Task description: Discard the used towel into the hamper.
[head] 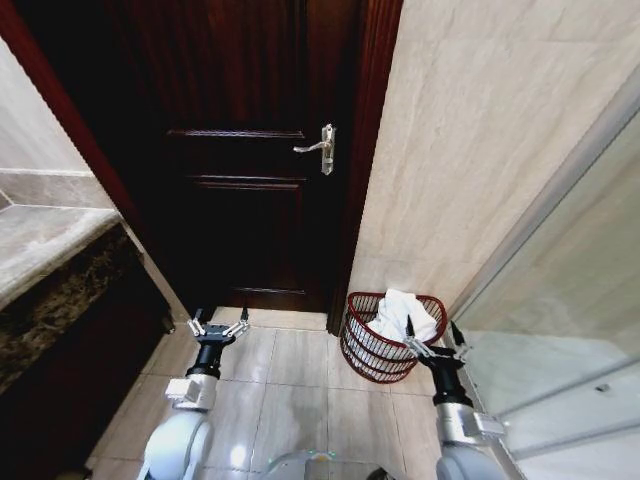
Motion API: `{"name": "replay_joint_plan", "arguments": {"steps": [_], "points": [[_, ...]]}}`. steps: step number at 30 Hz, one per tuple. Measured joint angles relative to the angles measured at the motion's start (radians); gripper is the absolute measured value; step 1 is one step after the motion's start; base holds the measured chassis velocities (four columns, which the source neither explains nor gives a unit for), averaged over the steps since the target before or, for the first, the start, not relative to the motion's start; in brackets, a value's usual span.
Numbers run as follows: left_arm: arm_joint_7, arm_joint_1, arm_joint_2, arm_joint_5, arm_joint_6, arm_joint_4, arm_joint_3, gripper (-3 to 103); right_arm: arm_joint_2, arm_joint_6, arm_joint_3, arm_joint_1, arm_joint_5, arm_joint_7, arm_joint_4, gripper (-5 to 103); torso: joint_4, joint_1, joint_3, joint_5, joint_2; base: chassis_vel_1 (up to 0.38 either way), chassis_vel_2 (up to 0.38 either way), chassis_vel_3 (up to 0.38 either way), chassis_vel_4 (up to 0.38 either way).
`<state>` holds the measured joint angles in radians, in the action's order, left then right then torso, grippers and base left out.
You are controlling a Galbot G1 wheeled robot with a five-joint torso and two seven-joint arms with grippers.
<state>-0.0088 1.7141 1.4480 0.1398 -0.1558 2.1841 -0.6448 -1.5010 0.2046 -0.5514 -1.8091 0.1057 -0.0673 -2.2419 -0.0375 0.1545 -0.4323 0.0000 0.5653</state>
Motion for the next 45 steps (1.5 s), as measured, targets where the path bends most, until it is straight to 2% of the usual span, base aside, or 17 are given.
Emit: {"name": "replay_joint_plan", "arguments": {"steps": [8,45], "points": [[-0.013,0.001,0.008,0.003,0.016,0.015,-0.001,100,0.0,-0.007,0.013,0.018,-0.019,-0.019,0.0,100,0.0,0.014,-0.021,0.0,0.034,0.0,0.0,0.0,0.0],[0.003,-0.001,0.004,0.033,0.036,0.032,-0.005,100,0.001,-0.012,0.01,0.017,-0.026,-0.025,-0.013,100,0.0,0.08,-0.111,0.0,0.191,0.0,0.0,0.0,0.0]]}}
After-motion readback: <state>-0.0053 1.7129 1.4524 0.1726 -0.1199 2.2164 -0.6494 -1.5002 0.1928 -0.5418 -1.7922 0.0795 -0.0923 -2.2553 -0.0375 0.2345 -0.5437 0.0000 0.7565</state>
